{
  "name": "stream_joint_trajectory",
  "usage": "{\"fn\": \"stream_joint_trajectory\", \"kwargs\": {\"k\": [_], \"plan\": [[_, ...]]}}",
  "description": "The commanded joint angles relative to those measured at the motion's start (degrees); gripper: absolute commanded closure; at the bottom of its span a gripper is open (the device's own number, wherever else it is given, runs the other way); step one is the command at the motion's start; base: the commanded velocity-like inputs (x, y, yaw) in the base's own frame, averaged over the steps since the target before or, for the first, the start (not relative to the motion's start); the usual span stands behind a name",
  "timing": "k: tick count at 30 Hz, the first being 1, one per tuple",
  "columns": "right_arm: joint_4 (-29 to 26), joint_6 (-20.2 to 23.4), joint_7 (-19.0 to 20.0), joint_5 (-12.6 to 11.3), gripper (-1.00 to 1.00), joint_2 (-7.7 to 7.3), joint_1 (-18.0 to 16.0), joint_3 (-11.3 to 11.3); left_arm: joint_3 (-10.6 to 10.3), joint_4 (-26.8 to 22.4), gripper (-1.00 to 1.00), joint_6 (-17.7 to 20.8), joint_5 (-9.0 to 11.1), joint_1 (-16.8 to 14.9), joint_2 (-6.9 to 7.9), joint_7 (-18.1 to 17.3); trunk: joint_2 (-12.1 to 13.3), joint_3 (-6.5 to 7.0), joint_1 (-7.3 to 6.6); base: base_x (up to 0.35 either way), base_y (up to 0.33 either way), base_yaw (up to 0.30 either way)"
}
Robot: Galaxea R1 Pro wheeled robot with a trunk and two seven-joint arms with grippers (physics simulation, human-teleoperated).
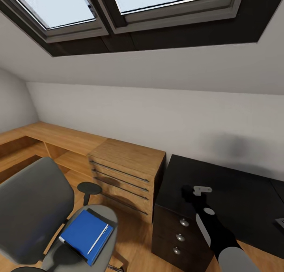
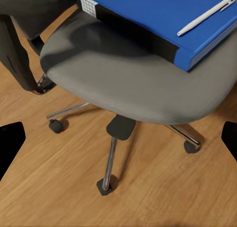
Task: In the bedroom, organize the workspace by keeping the computer under the desk, ensuring the monitor is on the desk, placing the keyboard on the desk next to the monitor, placing the mouse on the desk next to the keyboard, moving the folder from the swivel chair onto the desk next to the mouse, stacking the notebook on top of the folder with the pen on top of the notebook, and positioning the swivel chair next to the desk.
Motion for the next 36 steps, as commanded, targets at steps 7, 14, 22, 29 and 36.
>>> {"fn": "stream_joint_trajectory", "kwargs": {"k": [7, 14, 22, 29, 36], "plan": [[0.0, -0.1, 4.4, -0.6, 1.00, -0.06, 0.0, -2.9, 0.2, 0.0, -1.00, -0.1, -0.5, 0.0, -0.01, 0.5, -2.9, -1.34, 1.55, 0.000, 0.000, 0.000], [0.1, 0.0, 9.3, -0.5, 1.00, -0.06, 0.0, -5.7, 0.2, 0.0, -1.00, -0.1, -0.5, 0.0, -0.01, 0.5, -5.7, -2.60, 3.09, 0.000, 0.000, 0.000], [0.1, 0.0, 10.0, -0.4, 1.00, -0.06, -0.1, -6.4, 0.2, 0.0, -1.00, -0.1, -0.5, 0.0, -0.02, 0.5, -8.9, -4.03, 4.85, 0.000, 0.000, 0.000], [0.1, 0.0, 10.1, -0.4, 1.00, -0.06, -0.1, -6.5, 0.2, 0.0, -1.00, -0.1, -0.5, 0.0, -0.03, 0.5, -11.7, -5.29, 6.38, 0.000, 0.000, 0.000], [0.0, 0.0, 10.0, -0.4, 1.00, -0.06, -0.1, -6.5, 0.2, 0.0, -1.00, -0.1, -0.5, 0.0, -0.08, 0.5, -14.5, -6.55, 7.92, 0.000, 0.000, 0.000]]}}
